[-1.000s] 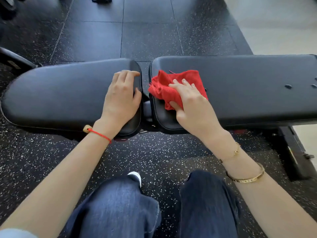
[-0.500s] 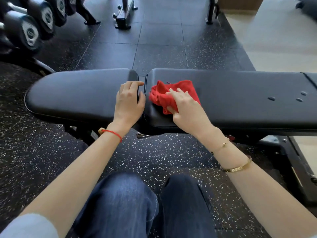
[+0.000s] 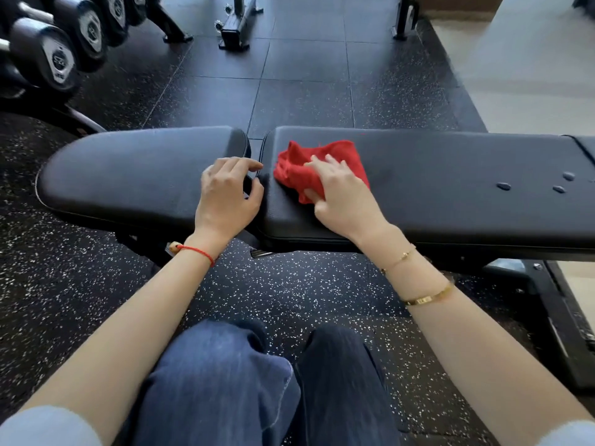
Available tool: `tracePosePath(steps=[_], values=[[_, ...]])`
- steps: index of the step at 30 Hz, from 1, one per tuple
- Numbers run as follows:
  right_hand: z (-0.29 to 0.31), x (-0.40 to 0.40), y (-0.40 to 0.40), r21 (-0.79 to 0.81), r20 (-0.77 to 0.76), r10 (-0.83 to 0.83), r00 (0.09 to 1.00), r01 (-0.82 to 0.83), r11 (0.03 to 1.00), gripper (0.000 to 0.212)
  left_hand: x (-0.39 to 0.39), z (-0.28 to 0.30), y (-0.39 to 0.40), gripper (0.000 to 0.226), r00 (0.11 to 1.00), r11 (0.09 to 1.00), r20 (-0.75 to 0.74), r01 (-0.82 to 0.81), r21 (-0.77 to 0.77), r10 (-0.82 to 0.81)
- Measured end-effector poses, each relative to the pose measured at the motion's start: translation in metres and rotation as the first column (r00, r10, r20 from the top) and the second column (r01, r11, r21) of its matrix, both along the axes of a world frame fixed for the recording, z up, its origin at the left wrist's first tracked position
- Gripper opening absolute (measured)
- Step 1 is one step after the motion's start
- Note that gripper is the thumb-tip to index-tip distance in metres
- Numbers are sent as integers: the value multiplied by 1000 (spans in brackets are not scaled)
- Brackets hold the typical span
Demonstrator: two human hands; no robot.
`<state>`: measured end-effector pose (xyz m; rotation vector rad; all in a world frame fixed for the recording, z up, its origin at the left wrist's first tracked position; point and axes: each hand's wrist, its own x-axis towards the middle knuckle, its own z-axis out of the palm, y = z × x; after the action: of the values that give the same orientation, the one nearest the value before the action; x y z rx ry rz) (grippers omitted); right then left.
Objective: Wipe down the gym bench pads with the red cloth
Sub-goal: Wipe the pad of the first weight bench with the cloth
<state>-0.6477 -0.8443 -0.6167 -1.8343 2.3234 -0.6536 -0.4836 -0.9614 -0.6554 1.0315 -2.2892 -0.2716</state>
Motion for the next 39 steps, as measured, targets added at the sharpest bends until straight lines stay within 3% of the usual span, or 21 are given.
tracePosePath(steps=[3,10,14,19,23,28,33,39], values=[[-4,-11,15,-28,0,34,999,-34,999,49,5,0,0,26,1000,1000,3,-18,5,18],[7,-39,-32,-16,21,-193,981,193,981,41,2,3,2,23,1000,1000,5,-8,9,8],[5,-21,-71,35,20,-105,994,104,994,46,3,2,2,22,1000,1000,-8,-9,-8,9],[-6,-6,-34,-45,26,80,996,-79,996,45,4,2,2,22,1000,1000,-9,-14,-13,14],[-6,-26,-22,-94,61,46,997,-40,995,41,3,2,3,20,1000,1000,-23,-20,-18,19],[0,-48,-72,32,56,-53,997,51,998,49,0,2,7,19,1000,1000,-10,-19,-25,19],[1,-31,-95,55,54,18,998,-21,998,47,-1,1,8,20,1000,999,19,-24,-35,25],[-9,-17,-25,-62,82,165,983,-161,985,44,-1,2,8,21,999,998,30,-22,-51,23]])
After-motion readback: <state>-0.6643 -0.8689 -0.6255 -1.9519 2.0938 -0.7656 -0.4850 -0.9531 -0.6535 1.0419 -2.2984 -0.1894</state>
